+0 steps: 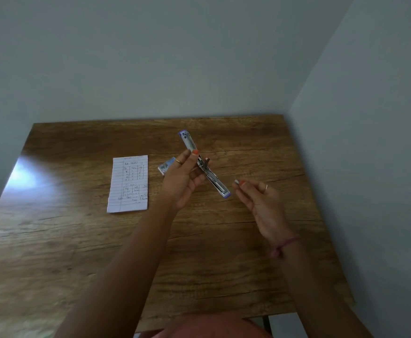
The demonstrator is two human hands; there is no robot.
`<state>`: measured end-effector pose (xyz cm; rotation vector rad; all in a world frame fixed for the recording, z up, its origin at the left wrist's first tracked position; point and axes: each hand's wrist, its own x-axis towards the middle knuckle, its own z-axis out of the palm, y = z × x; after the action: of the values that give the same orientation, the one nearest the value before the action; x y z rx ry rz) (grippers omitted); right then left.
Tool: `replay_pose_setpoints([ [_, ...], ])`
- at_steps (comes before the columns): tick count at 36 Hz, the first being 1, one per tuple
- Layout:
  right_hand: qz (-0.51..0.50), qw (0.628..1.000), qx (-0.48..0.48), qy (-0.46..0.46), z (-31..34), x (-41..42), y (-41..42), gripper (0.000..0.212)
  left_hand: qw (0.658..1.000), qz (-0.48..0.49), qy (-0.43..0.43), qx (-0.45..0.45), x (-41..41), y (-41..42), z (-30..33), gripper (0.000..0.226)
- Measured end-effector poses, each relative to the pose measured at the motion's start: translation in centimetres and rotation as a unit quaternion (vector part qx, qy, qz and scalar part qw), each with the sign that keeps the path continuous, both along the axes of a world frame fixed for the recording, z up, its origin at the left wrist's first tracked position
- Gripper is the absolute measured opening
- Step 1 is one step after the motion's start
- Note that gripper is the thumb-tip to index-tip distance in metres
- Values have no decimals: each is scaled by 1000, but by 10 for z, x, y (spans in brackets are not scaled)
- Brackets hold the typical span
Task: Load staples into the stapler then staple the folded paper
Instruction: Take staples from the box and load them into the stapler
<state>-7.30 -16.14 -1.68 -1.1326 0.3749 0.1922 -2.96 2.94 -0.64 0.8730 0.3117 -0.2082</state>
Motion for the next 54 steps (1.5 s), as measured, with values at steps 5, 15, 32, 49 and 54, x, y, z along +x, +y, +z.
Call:
replay_pose_setpoints([
  [5,-7,976,-182,-123,17,-5,23,12,1000,0,-20,8,-8,9,4,29],
  [15,3,895,-359,-265,33,-18,70,14,998,2,-63,-10,-24,28,15,30],
  [32,-43,884,-351,-306,30,-26,97,15,997,3,-78,-15,-44,42,25,37],
  [49,-47,864,-391,-315,30,-28,103,16,997,3,-77,-16,-48,44,27,35],
  [54,-49,862,-393,-316,32,-29,106,16,997,6,-74,-20,-49,45,27,32],
])
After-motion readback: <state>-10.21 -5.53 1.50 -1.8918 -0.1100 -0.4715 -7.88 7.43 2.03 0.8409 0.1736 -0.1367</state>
